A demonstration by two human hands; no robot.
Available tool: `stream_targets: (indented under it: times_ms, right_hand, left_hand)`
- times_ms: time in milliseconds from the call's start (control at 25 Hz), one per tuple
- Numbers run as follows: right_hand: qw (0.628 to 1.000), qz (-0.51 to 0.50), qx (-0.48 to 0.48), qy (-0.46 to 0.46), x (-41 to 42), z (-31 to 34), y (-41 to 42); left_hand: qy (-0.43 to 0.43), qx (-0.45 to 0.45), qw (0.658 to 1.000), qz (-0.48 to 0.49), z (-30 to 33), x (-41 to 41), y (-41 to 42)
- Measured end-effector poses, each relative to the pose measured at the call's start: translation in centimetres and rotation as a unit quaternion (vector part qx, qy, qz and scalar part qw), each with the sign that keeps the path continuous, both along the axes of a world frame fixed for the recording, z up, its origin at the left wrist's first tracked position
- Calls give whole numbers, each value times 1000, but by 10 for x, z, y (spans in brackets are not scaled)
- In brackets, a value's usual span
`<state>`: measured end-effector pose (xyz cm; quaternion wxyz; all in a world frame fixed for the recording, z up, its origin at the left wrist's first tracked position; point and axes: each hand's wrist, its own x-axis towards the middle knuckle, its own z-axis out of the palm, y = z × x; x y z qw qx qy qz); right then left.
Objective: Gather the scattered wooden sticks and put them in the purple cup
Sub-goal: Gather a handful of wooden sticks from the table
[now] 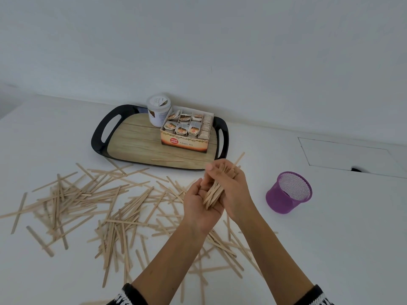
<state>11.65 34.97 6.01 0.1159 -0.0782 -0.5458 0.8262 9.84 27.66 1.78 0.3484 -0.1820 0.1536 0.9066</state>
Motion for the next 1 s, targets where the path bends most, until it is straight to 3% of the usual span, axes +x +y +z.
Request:
stream_targets:
  times_ms: [80, 200, 240, 320, 400, 520, 600, 720, 800, 840, 920, 1000]
  right_hand:
    - [998, -26, -45, -29, 0, -9, -13]
    - [981, -87, -168, -33, -1, -18, -26]
    - [983, -90, -148, -57, -1, -17, -23]
    - [993, -50, -35, -100, 1, -14, -9]
    - [993, -15, -14, -118, 3, -11, 3]
    - [985, 14, -20, -170, 5, -12, 6]
    - [983, 43, -23, -179, 7, -15, 4]
    - [977, 64, -67, -193, 9, -16, 6]
    - [972, 69, -81, -209, 9, -18, 9]
    - [970, 74, -80, -216, 8, -18, 11]
    - [965, 90, -103, -222, 7, -18, 15]
    - [964, 79, -156, -201, 6, -17, 19]
  left_hand:
    - [33, -13, 999, -10, 0, 1, 2]
    - [8, 25, 998, -59, 1, 3, 6]
    - [28, 5, 997, -72, -1, 2, 5]
    - [156, -113, 979, -72, 3, -4, -1]
    - [326, -249, 912, -16, 15, -16, -10]
    - [573, -319, 755, -3, 36, -37, -20]
    - [653, -344, 672, -63, 44, -43, -19]
    - [678, -412, 602, -89, 43, -41, -19]
    - [672, -417, 606, -92, 37, -37, -20]
    - [658, -406, 627, -94, 35, -37, -21]
    - [595, -385, 700, -87, 30, -38, -21]
    - [456, -373, 805, -70, 22, -38, -19]
